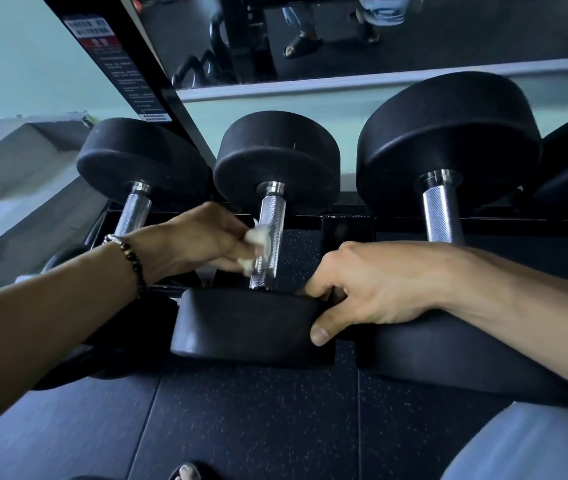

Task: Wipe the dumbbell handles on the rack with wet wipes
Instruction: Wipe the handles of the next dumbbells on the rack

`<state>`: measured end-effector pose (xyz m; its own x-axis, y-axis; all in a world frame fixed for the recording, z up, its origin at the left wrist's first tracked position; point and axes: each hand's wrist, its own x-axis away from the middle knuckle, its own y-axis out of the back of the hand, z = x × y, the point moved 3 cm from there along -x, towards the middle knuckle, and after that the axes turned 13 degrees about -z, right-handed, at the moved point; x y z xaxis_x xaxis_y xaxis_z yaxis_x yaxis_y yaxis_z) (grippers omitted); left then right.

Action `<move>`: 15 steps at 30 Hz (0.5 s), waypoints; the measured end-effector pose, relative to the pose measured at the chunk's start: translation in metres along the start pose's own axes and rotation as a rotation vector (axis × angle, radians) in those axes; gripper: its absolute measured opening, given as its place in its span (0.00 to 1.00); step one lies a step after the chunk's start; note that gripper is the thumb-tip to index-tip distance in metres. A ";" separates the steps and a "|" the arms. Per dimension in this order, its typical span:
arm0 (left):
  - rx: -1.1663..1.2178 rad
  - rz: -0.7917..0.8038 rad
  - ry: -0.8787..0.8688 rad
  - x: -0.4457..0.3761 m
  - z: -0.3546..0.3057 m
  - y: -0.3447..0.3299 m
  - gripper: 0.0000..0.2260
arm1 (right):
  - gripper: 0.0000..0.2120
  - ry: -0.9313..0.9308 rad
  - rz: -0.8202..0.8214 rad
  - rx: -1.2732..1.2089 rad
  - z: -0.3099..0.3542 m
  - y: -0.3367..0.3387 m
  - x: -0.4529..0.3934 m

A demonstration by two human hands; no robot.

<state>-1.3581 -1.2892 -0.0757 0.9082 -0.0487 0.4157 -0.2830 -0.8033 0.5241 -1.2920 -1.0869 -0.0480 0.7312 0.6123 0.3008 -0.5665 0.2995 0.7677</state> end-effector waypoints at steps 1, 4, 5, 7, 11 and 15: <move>-0.100 0.070 -0.001 0.005 0.002 -0.001 0.06 | 0.16 -0.002 -0.003 0.004 0.000 0.000 0.000; -0.233 0.152 0.012 0.016 0.004 -0.004 0.18 | 0.16 -0.010 -0.015 0.019 0.000 0.002 -0.001; -0.200 0.158 0.029 0.015 0.002 -0.005 0.19 | 0.16 -0.015 -0.013 0.028 0.000 0.002 0.000; -0.144 0.198 0.055 0.013 -0.005 -0.008 0.23 | 0.13 -0.019 -0.010 0.033 0.001 0.003 0.001; 0.106 0.274 0.179 0.011 -0.004 -0.006 0.22 | 0.13 -0.003 -0.015 0.033 0.002 0.003 0.001; 0.098 0.196 0.187 0.010 0.006 -0.006 0.04 | 0.16 0.008 -0.006 0.054 0.001 0.003 0.001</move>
<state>-1.3453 -1.2884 -0.0787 0.7639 -0.1057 0.6366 -0.4079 -0.8435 0.3494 -1.2927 -1.0865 -0.0448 0.7315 0.6162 0.2920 -0.5406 0.2630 0.7991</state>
